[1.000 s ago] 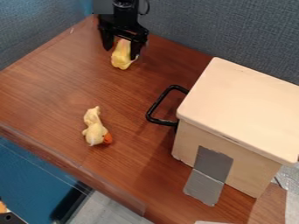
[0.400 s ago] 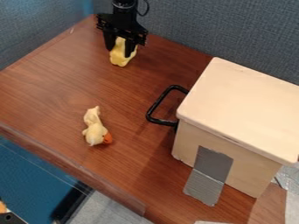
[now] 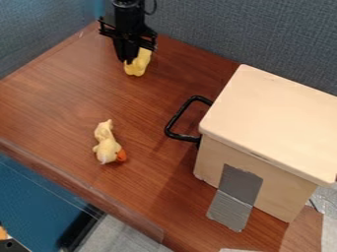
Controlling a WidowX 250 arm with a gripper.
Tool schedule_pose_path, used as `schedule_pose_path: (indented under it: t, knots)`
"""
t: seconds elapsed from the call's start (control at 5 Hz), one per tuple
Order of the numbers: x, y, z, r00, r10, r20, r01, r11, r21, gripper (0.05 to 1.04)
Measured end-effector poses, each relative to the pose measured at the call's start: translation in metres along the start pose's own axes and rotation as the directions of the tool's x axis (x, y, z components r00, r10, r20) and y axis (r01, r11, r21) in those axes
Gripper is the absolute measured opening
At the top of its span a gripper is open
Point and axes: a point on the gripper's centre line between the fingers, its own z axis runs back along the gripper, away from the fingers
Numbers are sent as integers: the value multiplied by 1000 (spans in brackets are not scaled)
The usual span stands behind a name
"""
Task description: Move the yellow thing to the bottom of the table
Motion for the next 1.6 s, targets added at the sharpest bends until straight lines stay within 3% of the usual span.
schedule_pose_path:
  t: [0.2, 0.4, 0.6, 1.0, 1.2, 1.6]
  knots:
    - [-13, 15, 9, 1000, 27, 12, -27, 1000, 3, 427]
    - [-14, 17, 8, 999, 34, 8, -35, 999, 21, 738]
    - [-5, 14, 11, 999, 48, 26, -49, 999, 24, 988]
    - [11, -8, -5, 995, 101, -8, -101, 995, -5, 1001]
    - [15, -15, -16, 991, 128, -32, -128, 992, 14, 1000]
    - [11, -13, -49, 985, 140, -99, -130, 986, 102, 1001]
